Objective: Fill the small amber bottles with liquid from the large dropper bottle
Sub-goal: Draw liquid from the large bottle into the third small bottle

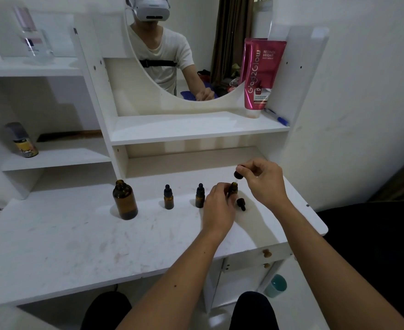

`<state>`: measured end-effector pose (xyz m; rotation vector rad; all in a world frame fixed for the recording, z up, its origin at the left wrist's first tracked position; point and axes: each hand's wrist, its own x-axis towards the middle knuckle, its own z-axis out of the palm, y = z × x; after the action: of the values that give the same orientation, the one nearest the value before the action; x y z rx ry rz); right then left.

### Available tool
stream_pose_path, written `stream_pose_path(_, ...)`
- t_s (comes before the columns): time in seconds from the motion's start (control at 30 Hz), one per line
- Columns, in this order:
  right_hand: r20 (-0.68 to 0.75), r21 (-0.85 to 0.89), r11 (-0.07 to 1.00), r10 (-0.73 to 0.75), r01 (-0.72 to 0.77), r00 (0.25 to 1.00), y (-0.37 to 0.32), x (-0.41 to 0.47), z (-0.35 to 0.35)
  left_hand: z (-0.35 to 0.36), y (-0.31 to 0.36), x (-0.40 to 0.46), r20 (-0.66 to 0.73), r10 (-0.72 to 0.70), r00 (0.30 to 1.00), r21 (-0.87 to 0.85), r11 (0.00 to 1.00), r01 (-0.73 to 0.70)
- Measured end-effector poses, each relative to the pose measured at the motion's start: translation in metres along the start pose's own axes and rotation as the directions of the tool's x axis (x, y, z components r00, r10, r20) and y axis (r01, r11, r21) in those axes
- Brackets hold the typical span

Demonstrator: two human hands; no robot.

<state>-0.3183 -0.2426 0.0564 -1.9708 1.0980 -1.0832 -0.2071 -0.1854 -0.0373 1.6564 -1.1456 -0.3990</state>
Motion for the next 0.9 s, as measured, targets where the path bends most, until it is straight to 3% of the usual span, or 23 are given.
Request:
stream_pose_path(0.33,0.024,0.025,1.0,0.01,-0.011,1.0,-0.003,-0.003,-0.004,-0.001,0.003,-0.001,-0.007,-0.003,1.0,0.008,1.0,0.003)
stream_pose_path(0.6,-0.059,0.039,0.999,-0.025,0.027,0.998,-0.018,-0.01,-0.014,-0.011,0.01,-0.012,-0.007,-0.02,1.0,0.043,0.999,0.021)
stream_pose_path(0.9,-0.133,0.027,0.993,-0.107,0.112,0.985,-0.051,-0.018,-0.025,-0.062,-0.001,-0.055,0.021,-0.048,0.999,-0.114,0.992,0.05)
